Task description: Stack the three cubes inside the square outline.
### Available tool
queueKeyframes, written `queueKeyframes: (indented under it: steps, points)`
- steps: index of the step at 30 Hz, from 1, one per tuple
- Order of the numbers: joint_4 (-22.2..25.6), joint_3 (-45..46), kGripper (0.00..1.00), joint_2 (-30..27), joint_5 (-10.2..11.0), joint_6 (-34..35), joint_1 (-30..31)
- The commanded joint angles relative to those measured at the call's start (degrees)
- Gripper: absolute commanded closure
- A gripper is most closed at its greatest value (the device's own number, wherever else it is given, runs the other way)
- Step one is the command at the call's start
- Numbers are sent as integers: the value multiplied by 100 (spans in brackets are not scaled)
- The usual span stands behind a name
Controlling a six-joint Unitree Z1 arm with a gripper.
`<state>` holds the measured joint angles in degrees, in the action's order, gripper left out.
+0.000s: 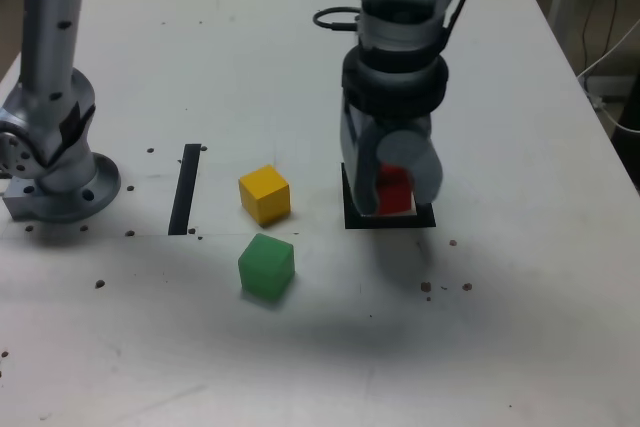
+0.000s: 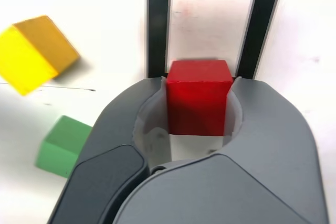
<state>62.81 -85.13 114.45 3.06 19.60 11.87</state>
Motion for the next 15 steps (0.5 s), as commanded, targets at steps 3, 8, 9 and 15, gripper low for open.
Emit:
queueKeyframes:
  steps: [3, 8, 9, 15]
  points:
    - [51, -72, 82, 100, 16, 9, -66]
    - [241, -74, 80, 100, 48, -42, -183]
    - [277, -78, 79, 90, 57, -65, -193]
    - [326, -84, 79, 80, 66, -224, -202]
